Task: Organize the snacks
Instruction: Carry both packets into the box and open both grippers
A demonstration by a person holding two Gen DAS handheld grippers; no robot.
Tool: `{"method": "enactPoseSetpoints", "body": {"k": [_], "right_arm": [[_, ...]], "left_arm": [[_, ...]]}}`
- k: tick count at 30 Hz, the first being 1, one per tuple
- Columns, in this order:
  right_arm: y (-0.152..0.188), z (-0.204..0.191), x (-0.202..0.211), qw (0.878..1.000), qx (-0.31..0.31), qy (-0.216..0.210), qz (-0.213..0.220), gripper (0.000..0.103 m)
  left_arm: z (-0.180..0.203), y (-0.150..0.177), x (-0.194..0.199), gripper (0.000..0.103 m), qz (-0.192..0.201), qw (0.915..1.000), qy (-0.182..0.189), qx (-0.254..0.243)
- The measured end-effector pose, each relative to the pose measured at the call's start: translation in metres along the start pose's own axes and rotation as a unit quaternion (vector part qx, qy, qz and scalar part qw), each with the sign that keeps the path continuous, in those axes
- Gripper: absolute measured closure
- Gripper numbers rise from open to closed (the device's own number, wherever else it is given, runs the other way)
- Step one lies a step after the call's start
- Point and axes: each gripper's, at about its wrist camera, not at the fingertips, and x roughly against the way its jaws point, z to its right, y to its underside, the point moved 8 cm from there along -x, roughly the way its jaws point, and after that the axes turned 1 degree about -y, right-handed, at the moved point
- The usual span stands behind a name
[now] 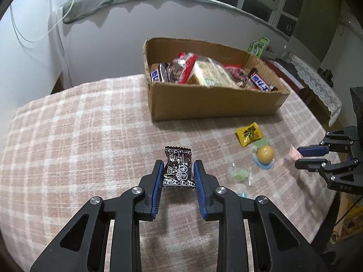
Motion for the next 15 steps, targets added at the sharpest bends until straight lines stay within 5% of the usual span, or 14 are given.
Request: {"method": "enactPoseSetpoints", "body": {"k": [15], "right_arm": [[-0.051,0.028,0.050,0.997,-0.014,0.035,0.067,0.082]], "left_arm": [[-0.001,-0.050,0.031,0.078,0.057,0.9982,0.011,0.009]]}}
